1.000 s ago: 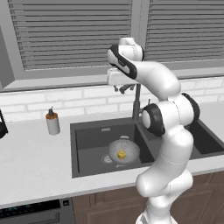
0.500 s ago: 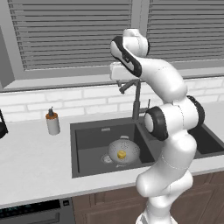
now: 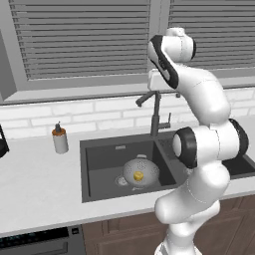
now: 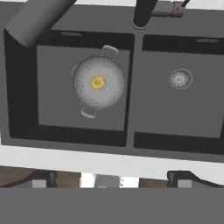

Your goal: Put the colander in the sink, put the kiwi in the colander, and turn on the sink faucet and pour water over the colander.

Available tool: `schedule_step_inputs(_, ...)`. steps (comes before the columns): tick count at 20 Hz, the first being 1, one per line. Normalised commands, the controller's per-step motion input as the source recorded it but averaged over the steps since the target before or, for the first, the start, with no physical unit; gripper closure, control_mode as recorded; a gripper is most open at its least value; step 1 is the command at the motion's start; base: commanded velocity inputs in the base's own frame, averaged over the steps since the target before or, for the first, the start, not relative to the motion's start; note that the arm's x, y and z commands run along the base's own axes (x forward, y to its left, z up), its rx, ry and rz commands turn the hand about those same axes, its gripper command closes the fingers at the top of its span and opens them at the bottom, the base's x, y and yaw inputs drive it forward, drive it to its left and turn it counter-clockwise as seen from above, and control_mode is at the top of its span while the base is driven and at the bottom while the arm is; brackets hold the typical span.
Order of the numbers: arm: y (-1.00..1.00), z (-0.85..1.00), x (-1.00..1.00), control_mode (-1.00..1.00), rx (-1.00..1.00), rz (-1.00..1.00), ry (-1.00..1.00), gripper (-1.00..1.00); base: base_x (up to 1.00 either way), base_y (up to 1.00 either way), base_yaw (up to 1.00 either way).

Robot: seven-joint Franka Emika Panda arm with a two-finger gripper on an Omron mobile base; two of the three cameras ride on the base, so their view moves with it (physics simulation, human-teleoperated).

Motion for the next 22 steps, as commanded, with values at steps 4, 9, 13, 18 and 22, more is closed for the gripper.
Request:
schedule_step_inputs(4, -0.99, -0.07, -0.66, -1.0, 0.02, 0.0, -0.01, -1.0, 0.0, 0.0, 0.0)
schedule_step_inputs(9, -0.9, -0.63, -0.56, -1.0, 0.03, 0.0, -0.15, -1.0, 0.0, 0.0, 0.0)
schedule_step_inputs(13, -0.39, -0.82, -0.1, -1.0, 0.0, 0.06, -0.31, -1.0, 0.0, 0.0, 0.0)
schedule_step_inputs(18, -0.04, -0.68, 0.39, -1.0, 0.0, 0.07, -0.27, -1.0, 0.0, 0.0, 0.0)
schedule_step_inputs(22, -0.15, -0.62, 0.59, -1.0, 0.06, 0.07, -0.19, -1.0, 0.0, 0.0, 0.0)
